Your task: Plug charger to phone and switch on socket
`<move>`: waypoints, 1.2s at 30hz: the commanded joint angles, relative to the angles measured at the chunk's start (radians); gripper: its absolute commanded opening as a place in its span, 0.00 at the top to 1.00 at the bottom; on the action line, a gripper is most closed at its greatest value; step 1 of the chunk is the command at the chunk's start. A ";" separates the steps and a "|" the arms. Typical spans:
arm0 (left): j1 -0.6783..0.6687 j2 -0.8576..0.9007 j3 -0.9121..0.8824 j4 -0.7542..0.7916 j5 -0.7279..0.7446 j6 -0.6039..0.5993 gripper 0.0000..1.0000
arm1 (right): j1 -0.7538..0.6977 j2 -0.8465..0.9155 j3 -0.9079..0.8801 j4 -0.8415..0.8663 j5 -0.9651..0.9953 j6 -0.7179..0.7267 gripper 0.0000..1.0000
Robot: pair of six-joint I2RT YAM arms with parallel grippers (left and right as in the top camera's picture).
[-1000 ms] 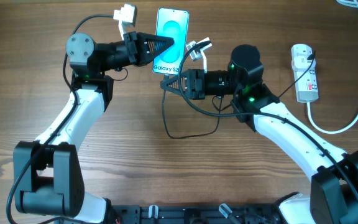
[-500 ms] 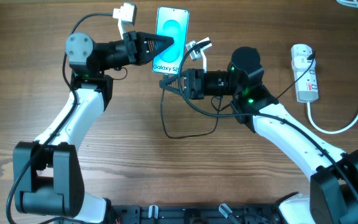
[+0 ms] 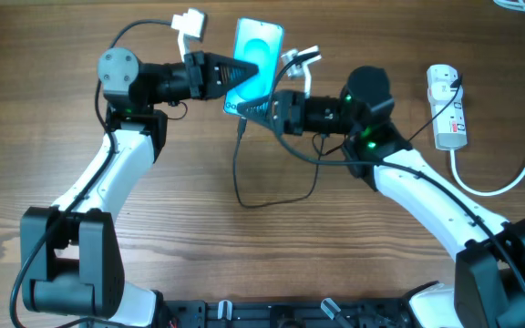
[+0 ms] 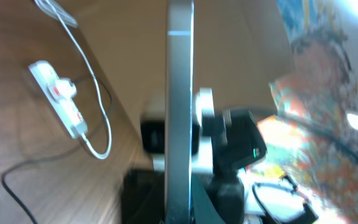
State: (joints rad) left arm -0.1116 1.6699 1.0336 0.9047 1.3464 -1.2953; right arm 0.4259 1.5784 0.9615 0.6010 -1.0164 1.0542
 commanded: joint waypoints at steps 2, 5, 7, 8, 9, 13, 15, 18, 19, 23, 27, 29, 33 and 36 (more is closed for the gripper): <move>-0.008 -0.021 -0.002 0.007 0.058 0.027 0.96 | -0.038 0.002 0.025 0.008 -0.043 -0.004 0.00; -0.008 -0.021 -0.002 0.007 0.056 0.027 0.96 | -0.068 0.002 0.025 0.008 -0.087 -0.003 0.00; -0.008 -0.021 -0.002 0.007 0.056 0.027 0.96 | -0.081 0.002 0.025 0.008 -0.113 -0.003 0.00; -0.008 -0.021 -0.002 0.006 0.059 0.027 0.96 | -0.084 0.002 0.024 0.008 -0.124 -0.004 0.00; -0.008 -0.021 -0.002 0.006 0.060 0.027 0.96 | -0.084 0.002 0.025 0.009 -0.132 -0.004 0.00; -0.010 -0.021 -0.002 0.006 0.060 0.027 0.96 | -0.083 0.002 0.025 0.009 -0.164 -0.008 0.00; -0.013 -0.021 -0.002 0.006 0.060 0.027 0.96 | -0.083 0.002 0.025 0.009 -0.164 -0.008 0.01; -0.022 -0.021 -0.002 0.006 0.059 0.027 0.96 | -0.083 0.002 0.025 0.009 -0.163 -0.007 0.37; -0.025 -0.021 -0.002 0.006 0.059 0.027 0.96 | -0.083 0.002 0.025 0.009 -0.162 -0.007 0.46; -0.038 -0.021 -0.002 0.006 0.059 0.028 0.96 | -0.083 0.002 0.025 0.009 -0.160 -0.008 0.58; -0.044 -0.021 -0.002 0.006 0.060 0.027 0.96 | -0.083 0.002 0.025 0.009 -0.159 -0.008 0.65; -0.044 -0.021 -0.002 -0.001 0.061 0.028 0.96 | -0.083 0.002 0.025 0.009 -0.159 -0.008 0.73; -0.044 -0.021 -0.002 -0.005 0.063 0.027 0.96 | -0.083 0.002 0.025 0.009 -0.159 -0.008 0.88; -0.044 -0.021 -0.002 -0.005 0.063 0.027 0.96 | -0.083 0.002 0.025 0.010 -0.152 -0.008 0.95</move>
State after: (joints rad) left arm -0.1493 1.6703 1.0294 0.8894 1.3952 -1.2785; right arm 0.3412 1.5776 0.9703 0.6094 -1.1709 1.0576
